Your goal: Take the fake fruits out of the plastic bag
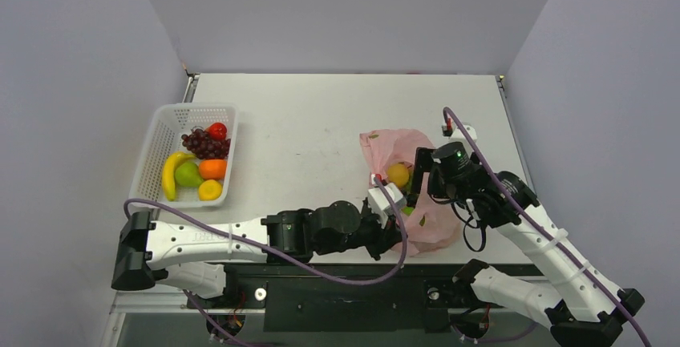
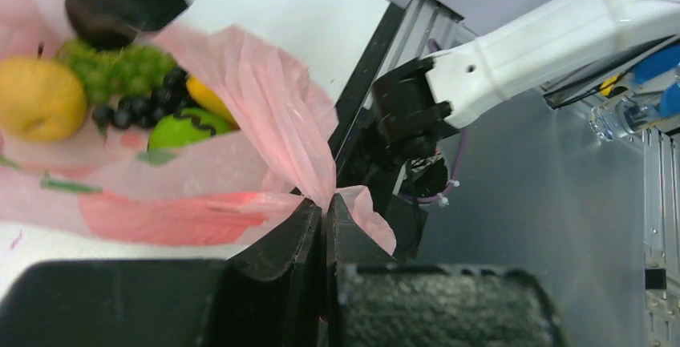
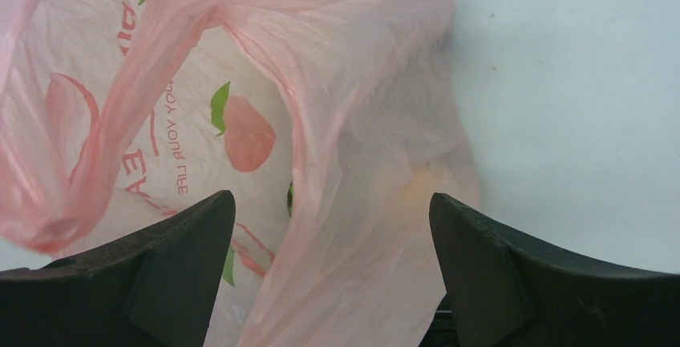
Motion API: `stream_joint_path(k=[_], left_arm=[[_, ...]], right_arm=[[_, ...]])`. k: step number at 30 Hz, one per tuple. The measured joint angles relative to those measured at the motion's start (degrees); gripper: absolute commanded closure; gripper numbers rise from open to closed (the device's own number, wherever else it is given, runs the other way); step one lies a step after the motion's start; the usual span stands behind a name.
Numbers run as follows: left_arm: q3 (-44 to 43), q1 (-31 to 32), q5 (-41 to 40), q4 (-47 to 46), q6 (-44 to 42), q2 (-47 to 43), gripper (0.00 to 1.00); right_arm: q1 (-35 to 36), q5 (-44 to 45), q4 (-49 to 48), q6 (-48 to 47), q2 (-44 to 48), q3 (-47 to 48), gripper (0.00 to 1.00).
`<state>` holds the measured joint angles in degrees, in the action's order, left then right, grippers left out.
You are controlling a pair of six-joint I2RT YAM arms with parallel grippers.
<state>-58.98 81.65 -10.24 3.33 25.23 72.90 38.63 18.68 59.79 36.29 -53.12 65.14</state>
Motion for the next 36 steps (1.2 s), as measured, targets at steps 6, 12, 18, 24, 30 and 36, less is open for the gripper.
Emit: stream_joint_path(k=[6,12,18,24,30,36], left_arm=[[-7.0,4.2,-1.0,1.3,-5.7,5.0,1.0],[-9.6,5.0,-1.4,4.1,-7.9,9.6,1.0],[-9.6,5.0,-1.1,6.0,-7.5,10.3,0.68],[-2.9,4.4,0.8,4.9,-4.7,5.1,0.36],[1.8,-3.7,3.5,1.2,-0.2,-5.6,0.34],[-0.7,-8.0,5.8,-3.4,1.1,-4.4,0.34]], right_arm=[[0.0,-3.7,1.8,-1.0,-0.7,-0.8,0.13],[1.4,-6.3,3.0,-1.7,-1.4,-4.6,0.59],[3.2,-4.9,3.0,-1.1,0.1,-8.1,1.0],[3.2,-6.1,-3.3,-1.0,12.2,-14.0,1.0],[3.4,-8.7,-9.7,-0.7,17.0,-18.5,1.0],[3.5,-10.6,-12.0,0.5,17.0,-19.7,1.0]])
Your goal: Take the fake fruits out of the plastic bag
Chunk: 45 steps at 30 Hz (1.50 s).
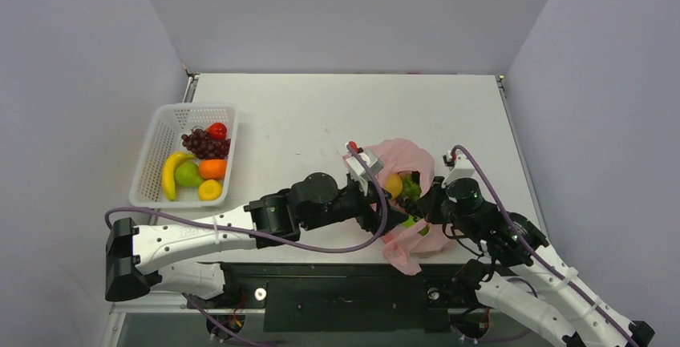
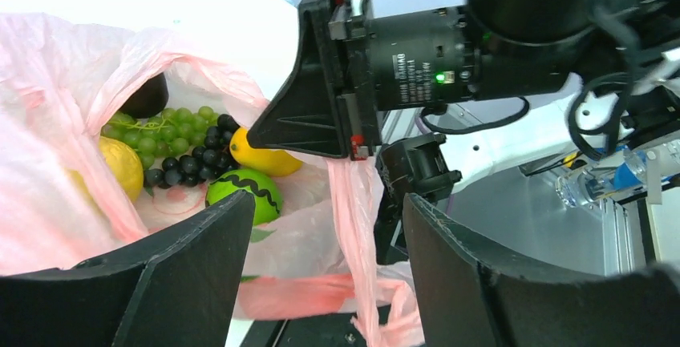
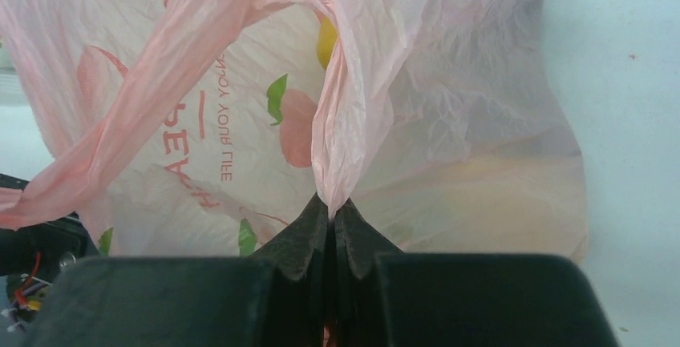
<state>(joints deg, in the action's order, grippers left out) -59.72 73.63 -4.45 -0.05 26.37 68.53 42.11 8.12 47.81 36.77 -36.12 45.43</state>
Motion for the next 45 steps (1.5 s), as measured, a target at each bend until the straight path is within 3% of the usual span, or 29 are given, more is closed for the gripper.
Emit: stream_joint_path(k=[6,10,15,21,28,45], left_arm=[[-0.4,-2.7,2.2,-2.4,1.8,5.5,0.42],[-0.5,-3.8,2.6,-3.7,2.2,10.2,0.56],[-0.5,-4.7,2.2,-3.8,3.8,16.2,0.62],[1.1,-7.0,1.6,-6.7,6.2,20.4,0.58],[-0.1,-6.9,2.6,-7.9,6.5,29.6,0.44],[-3.6,-6.8,2.0,-15.1,10.6,44.8,0.43]], right_arm=[[0.0,0.0,-1.2,0.1,2.6,0.0,1.0],[0.0,0.0,-1.5,0.1,3.9,-0.3,1.0],[0.0,0.2,-1.5,0.6,5.8,-0.8,1.0],[0.0,2.2,-1.5,2.4,9.1,-1.2,1.0],[0.0,3.0,-1.5,3.2,9.4,-1.2,1.0],[0.0,3.5,-1.3,3.6,9.5,-3.1,1.0]])
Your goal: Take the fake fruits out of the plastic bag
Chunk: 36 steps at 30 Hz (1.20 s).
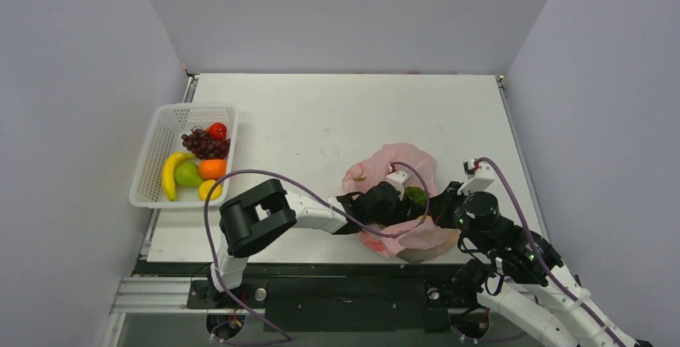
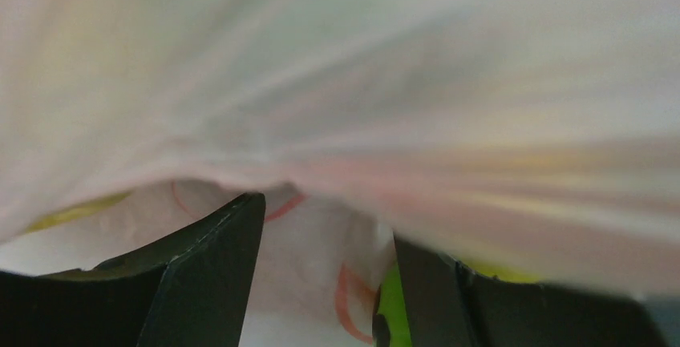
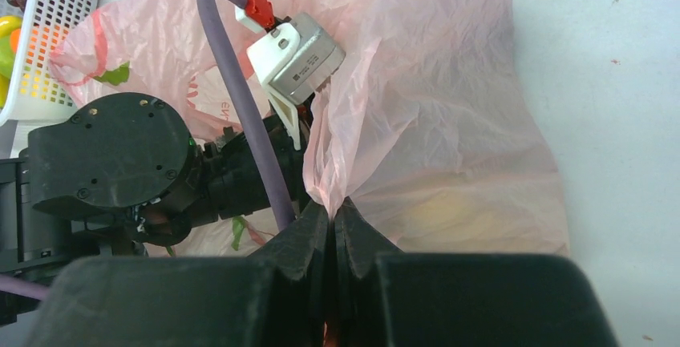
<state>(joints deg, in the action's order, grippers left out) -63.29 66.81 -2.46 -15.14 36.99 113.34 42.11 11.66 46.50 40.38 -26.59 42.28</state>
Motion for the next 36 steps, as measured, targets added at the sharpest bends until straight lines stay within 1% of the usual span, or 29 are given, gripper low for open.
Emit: stream_joint_path(k=[4,8,9,10,12,13,15,18,36], left_arm=[[0.2,0.0,0.8,-2.7,2.3,0.9,0.49],[1.2,0.0,1.3,-5.0,3.5,1.2,0.6],[1.5,-0.1,1.4,-5.3,3.8,1.2,0.66],[1.8,-0.2,1.5,-5.6,3.9,1.2,0.7],[2.4,-0.3,1.9,-6.1,4.3,1.1,0.79],[2.9,-0.3,2.2,-6.2,4.4,1.0,0.88],[3.9,-0.6,2.8,-6.2,4.3,0.3,0.94],[4.5,-1.0,3.3,-6.1,4.3,-0.9,1.0],[4.4,-2.0,3.4,-0.9,0.0,-16.4,1.0]], right_arm=[[0.0,0.1,0.2,0.0,0.0,-0.1,1.0],[0.0,0.1,0.2,0.0,0.0,-0.2,1.0],[0.0,0.1,0.2,0.0,0.0,-0.2,1.0],[0.0,0.1,0.2,0.0,0.0,-0.2,1.0],[0.0,0.1,0.2,0.0,0.0,-0.2,1.0],[0.0,0.1,0.1,0.0,0.0,-0.2,1.0],[0.0,0.1,0.0,0.0,-0.1,-0.2,1.0],[0.0,0.1,-0.2,0.0,-0.4,-0.2,1.0],[0.0,1.9,-0.6,-0.1,-0.7,-0.9,1.0]])
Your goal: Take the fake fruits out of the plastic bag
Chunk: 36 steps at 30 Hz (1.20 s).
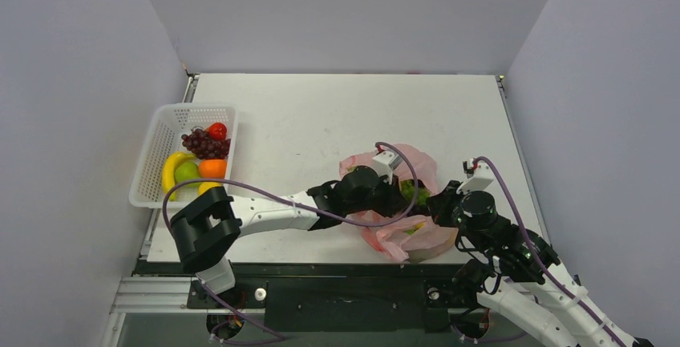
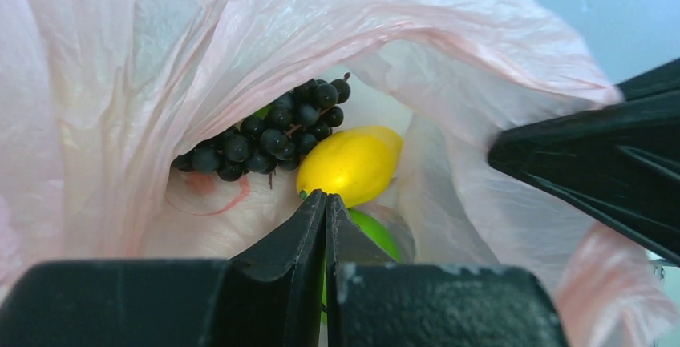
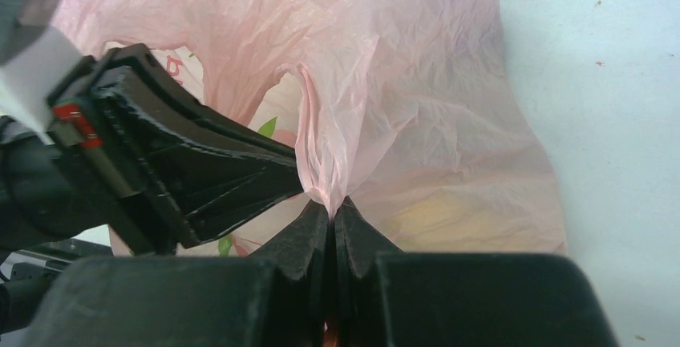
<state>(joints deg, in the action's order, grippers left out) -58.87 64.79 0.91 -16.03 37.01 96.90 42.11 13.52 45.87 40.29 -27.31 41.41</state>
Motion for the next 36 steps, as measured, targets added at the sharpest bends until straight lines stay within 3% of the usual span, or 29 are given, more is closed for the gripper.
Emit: stream_joint_path(k=[3,5,7,11,24,36], left_arm=[[0.0,0.0,0.0,1.0,-0.1,-1.9,0.99],[0.0,0.0,0.8,1.1,0.0,-2.6,0.81],[0.0,0.0,2.8,1.3,0.1,-2.7,0.7],[-0.1,0.8,7.3,1.6,0.6,-1.7,0.57],[-4.2,5.3,10.3,6.9,-1.9,7.7,0.49],[-5.4,7.5,11.1,6.9,-3.1,9.7,0.43]], right_arm=[[0.0,0.3,0.0,-0.1,0.0,0.0,1.0],[0.0,0.5,0.0,-0.2,0.0,0.0,1.0],[0.0,0.6,0.0,-0.2,0.0,0.0,1.0],[0.0,0.9,0.0,-0.5,0.0,0.0,1.0],[0.0,1.3,0.8,-0.7,1.2,1.0,1.0],[0.0,2.1,2.1,-0.7,2.7,1.5,1.0]])
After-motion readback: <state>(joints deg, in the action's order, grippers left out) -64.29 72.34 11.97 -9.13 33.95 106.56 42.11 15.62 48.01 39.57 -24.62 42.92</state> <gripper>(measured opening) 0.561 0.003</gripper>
